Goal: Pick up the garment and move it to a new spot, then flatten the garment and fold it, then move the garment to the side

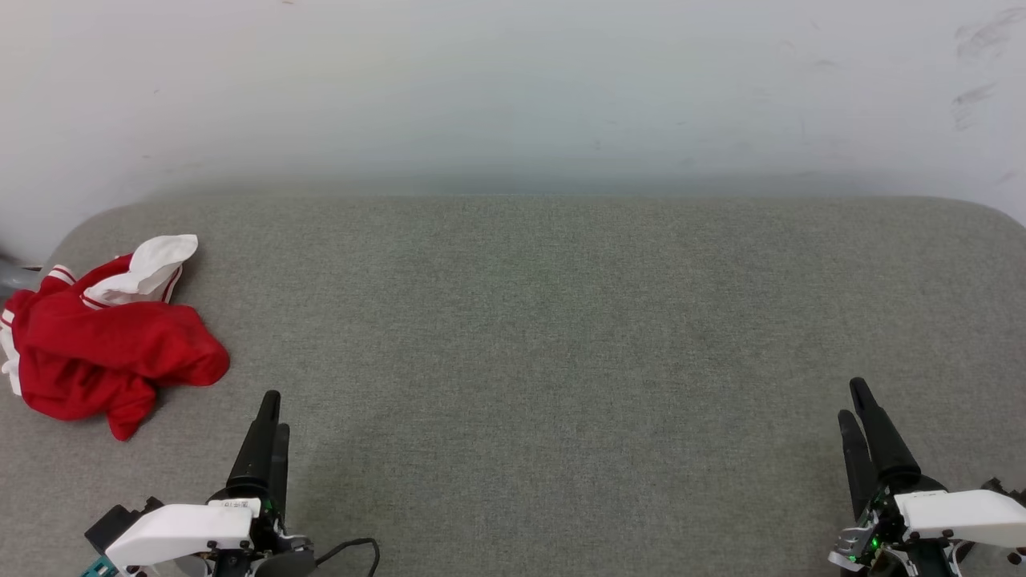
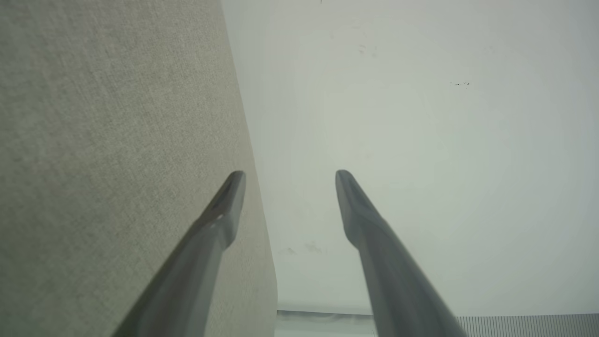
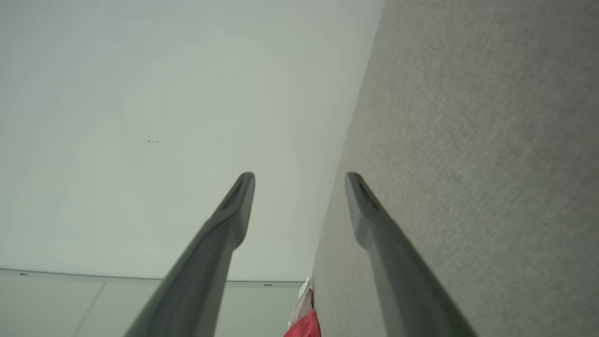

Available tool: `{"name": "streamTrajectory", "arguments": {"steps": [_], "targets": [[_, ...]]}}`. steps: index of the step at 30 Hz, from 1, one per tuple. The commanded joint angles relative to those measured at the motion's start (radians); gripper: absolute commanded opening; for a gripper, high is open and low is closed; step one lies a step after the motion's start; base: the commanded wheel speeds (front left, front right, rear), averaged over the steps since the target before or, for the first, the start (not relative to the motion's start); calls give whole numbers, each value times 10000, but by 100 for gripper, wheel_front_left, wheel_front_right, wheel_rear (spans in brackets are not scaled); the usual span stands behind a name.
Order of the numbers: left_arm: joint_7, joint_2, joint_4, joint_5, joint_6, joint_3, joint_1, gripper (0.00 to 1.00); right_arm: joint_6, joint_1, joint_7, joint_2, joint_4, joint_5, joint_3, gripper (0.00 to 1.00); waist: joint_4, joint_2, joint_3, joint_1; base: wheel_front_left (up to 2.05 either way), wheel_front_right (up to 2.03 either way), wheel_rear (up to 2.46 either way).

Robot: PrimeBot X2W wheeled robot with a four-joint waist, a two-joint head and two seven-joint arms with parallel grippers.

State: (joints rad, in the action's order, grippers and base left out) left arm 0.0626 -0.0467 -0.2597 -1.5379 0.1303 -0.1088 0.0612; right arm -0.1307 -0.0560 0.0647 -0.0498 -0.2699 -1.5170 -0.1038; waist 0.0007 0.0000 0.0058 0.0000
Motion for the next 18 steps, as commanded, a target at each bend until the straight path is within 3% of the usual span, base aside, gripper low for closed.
{"name": "streamTrajectory", "arguments": {"steps": [1, 8, 18], "targets": [[-95, -18, 241, 269, 2, -65, 121, 100, -2, -138, -96, -4, 269, 332, 16, 100, 1, 0, 2, 0, 0, 0, 0], [-414, -21, 594, 1818, -36, -110, 105, 100, -2, -73, -416, -4, 716, 1836, 95, 100, 12, 0, 12, 0, 0, 0, 0], [-822, -24, 1167, 4121, -566, 68, -6, 100, -2, -11, -829, -5, 1398, 4213, 236, 100, 31, 0, 31, 0, 0, 0, 0]]}}
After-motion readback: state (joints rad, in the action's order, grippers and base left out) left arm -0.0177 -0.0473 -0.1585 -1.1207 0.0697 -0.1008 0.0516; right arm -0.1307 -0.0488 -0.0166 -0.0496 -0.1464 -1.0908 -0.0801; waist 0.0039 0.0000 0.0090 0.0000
